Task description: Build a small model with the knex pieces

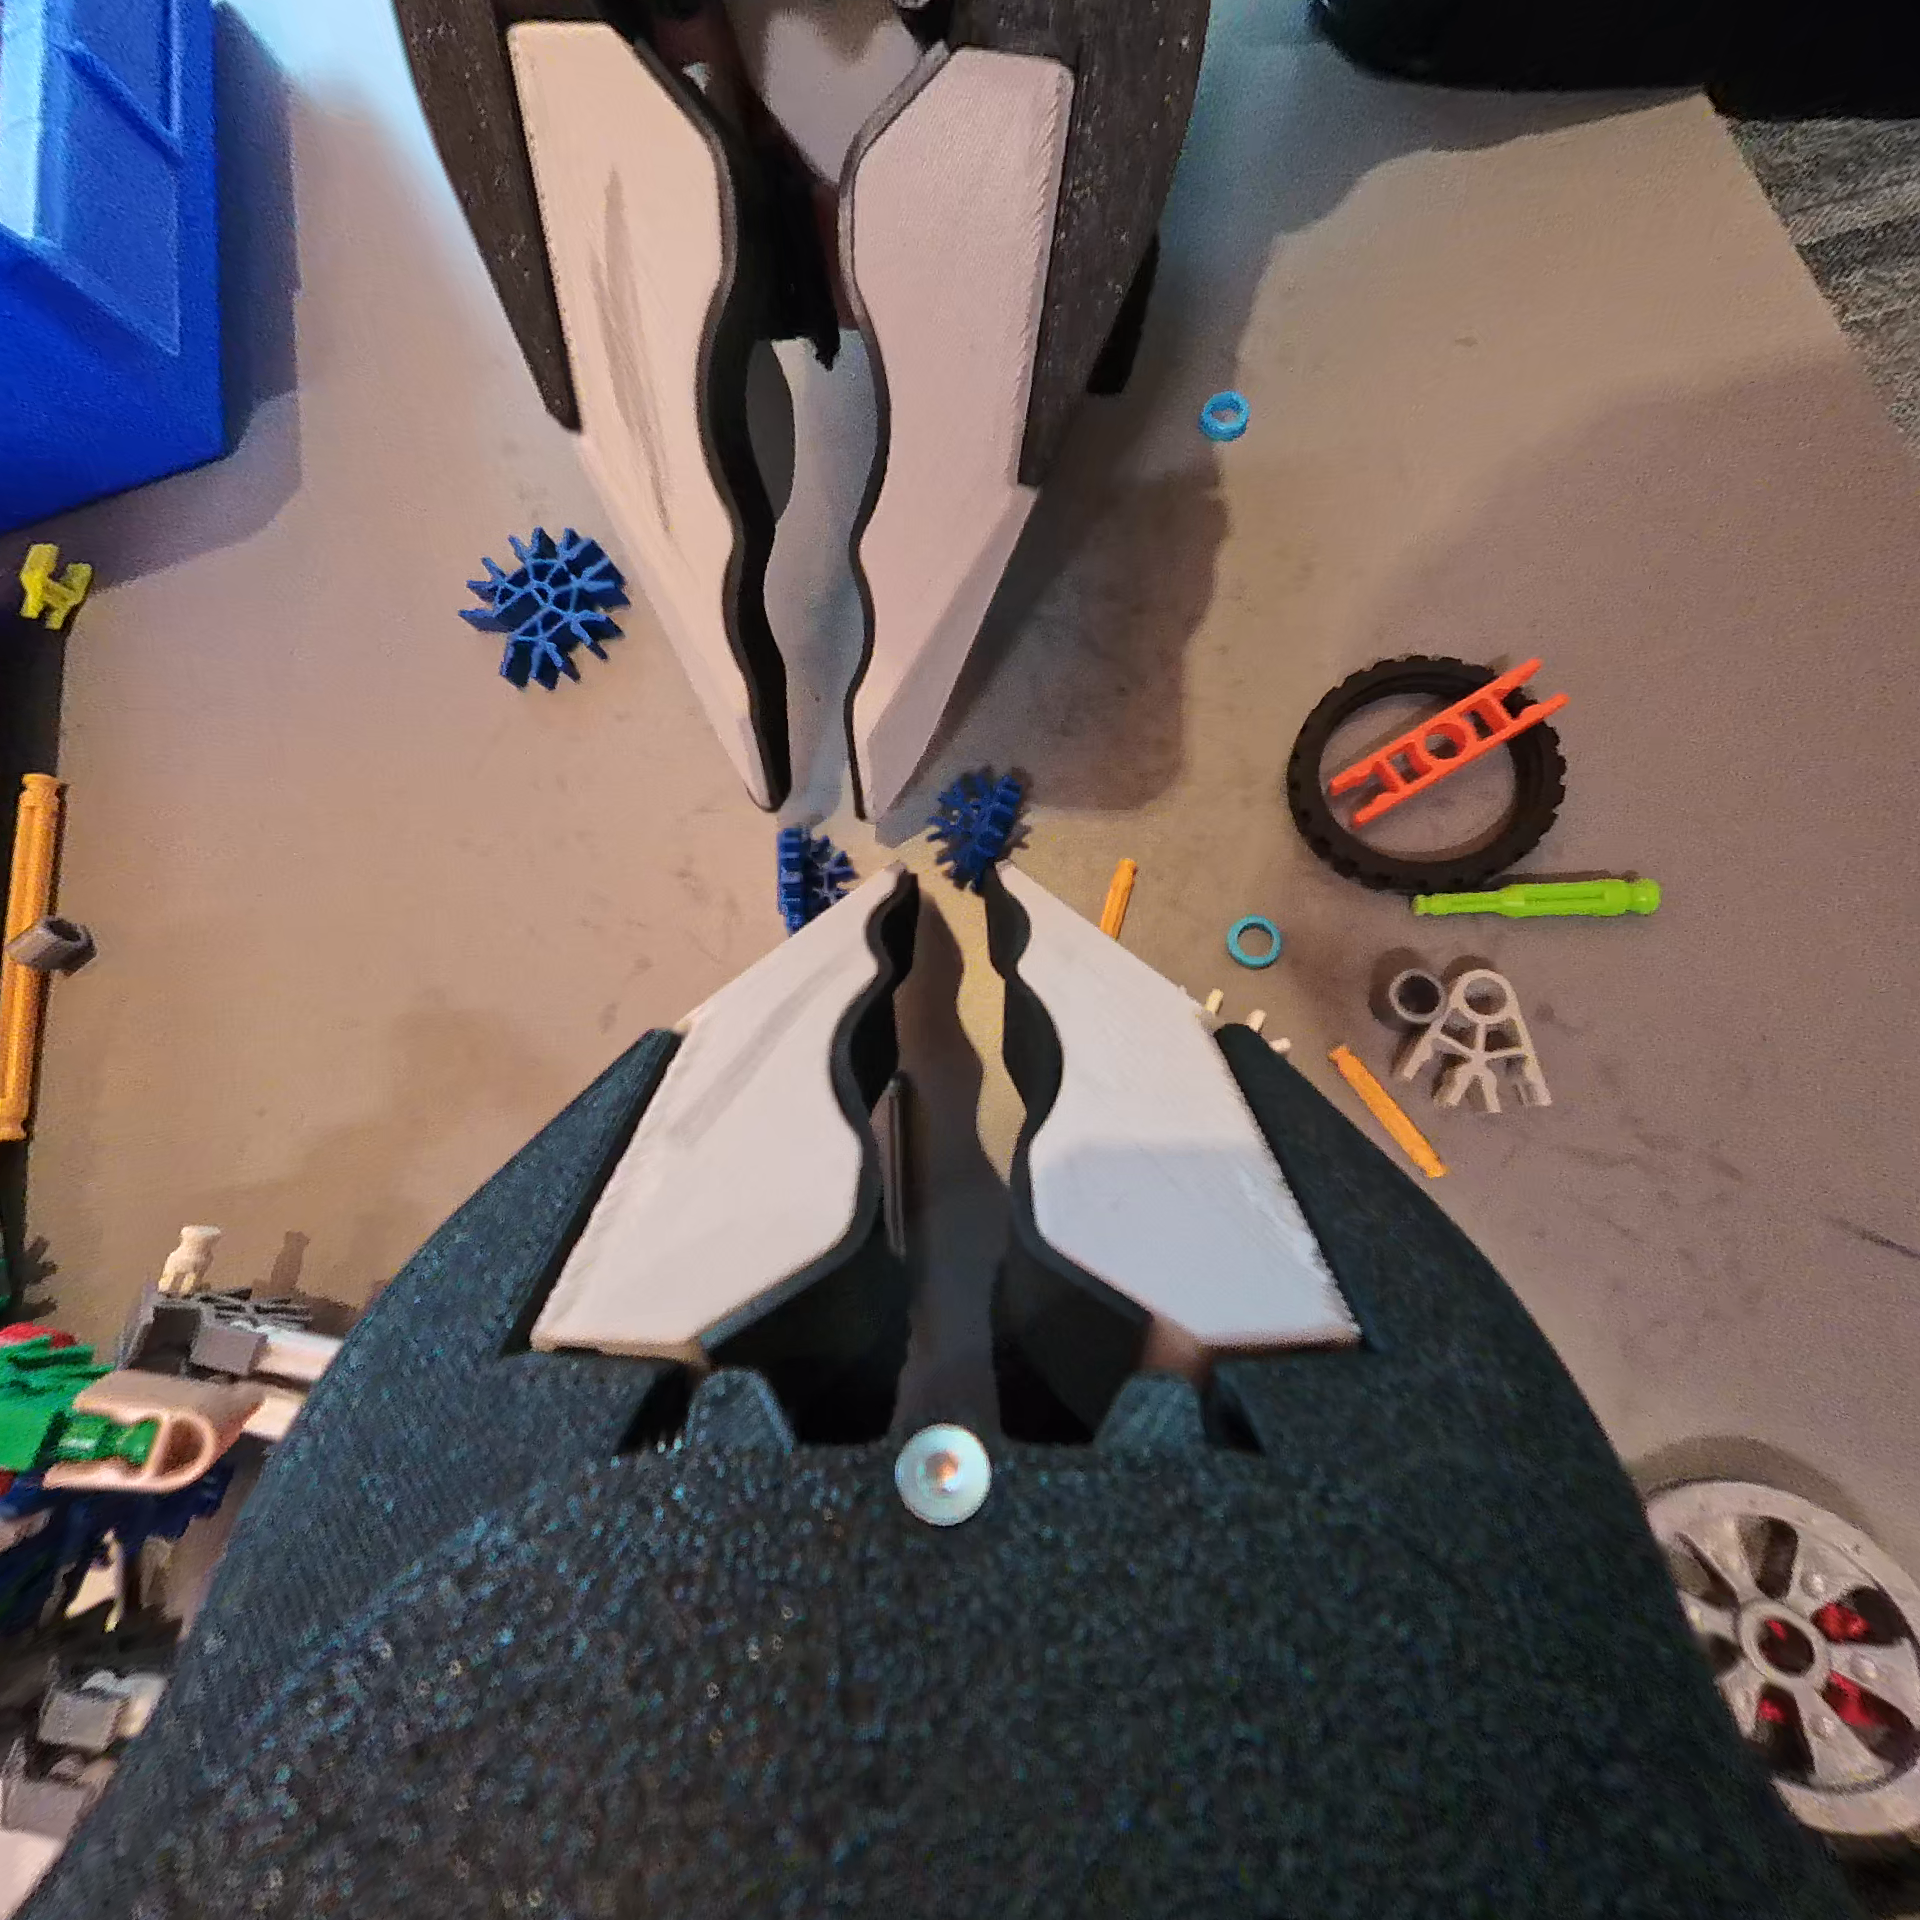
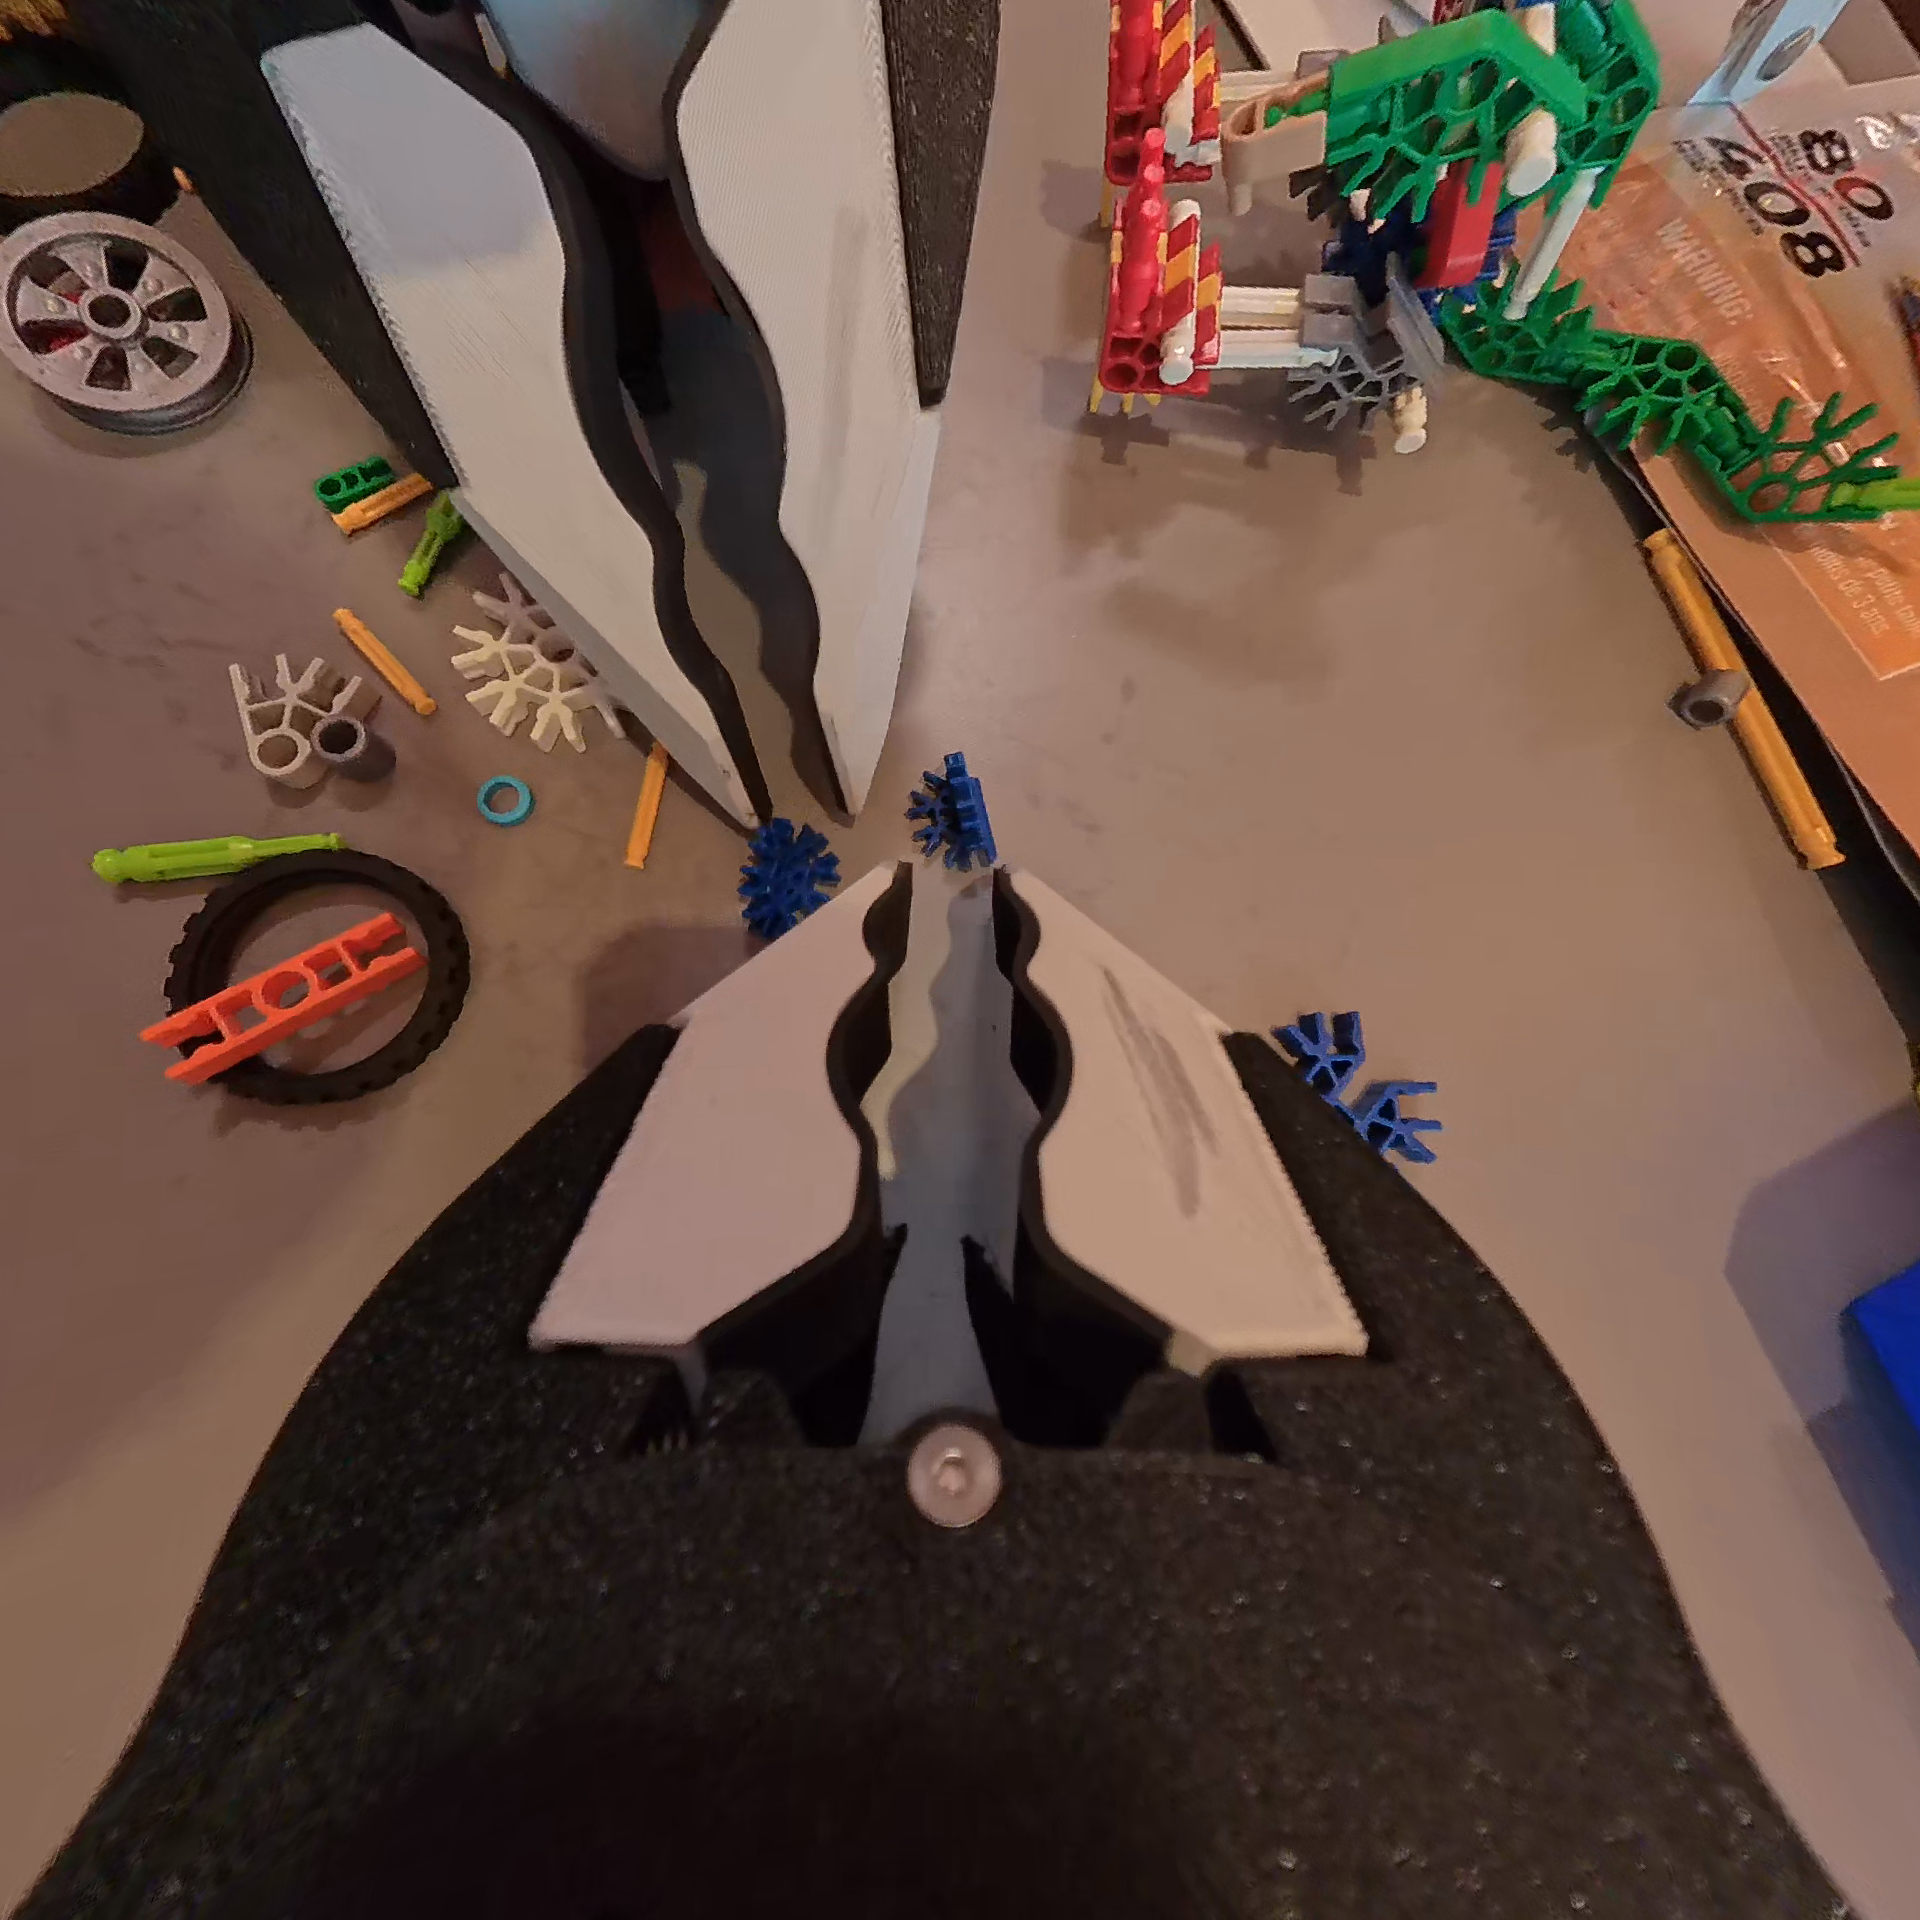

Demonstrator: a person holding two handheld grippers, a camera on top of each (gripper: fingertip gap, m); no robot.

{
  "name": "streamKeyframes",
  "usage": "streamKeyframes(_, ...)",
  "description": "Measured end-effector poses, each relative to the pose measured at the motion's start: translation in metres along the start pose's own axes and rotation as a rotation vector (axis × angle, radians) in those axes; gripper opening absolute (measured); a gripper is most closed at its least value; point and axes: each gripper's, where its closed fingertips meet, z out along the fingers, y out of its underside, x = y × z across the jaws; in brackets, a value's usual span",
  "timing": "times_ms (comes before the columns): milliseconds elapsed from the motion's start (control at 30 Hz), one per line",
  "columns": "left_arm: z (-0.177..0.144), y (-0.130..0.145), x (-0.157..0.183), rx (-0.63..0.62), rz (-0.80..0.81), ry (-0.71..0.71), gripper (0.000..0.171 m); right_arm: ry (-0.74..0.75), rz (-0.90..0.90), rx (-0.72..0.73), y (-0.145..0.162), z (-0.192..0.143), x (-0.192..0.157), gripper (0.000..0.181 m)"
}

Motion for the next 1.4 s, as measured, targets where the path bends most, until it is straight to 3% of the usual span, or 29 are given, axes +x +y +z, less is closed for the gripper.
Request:
streamKeyframes(300, -0.017, -0.002, 0.013, 0.021, -0.027, 0.093, 0.012, 0.012, 0.010, 0.015, -0.001, -0.005, 0.004, 0.015)
streamKeyframes(600, -0.009, 0.010, 0.032, -0.057, -0.013, 0.175, 0.010, 0.004, 0.005, 0.011, 0.000, -0.005, 0.002, 0.015)
streamKeyframes(700, -0.007, 0.010, 0.029, -0.065, 0.001, 0.152, 0.001, 0.005, 0.003, 0.012, -0.001, -0.005, 0.002, 0.015)
streamKeyframes(1267, -0.019, -0.004, 0.002, 0.012, 0.044, 0.001, 0.000, -0.074, 0.004, 0.146, -0.024, -0.019, -0.011, 0.015)
streamKeyframes(1400, -0.019, -0.011, -0.005, 0.043, 0.059, -0.048, 0.000, -0.087, -0.022, 0.116, -0.020, -0.014, -0.016, 0.015)
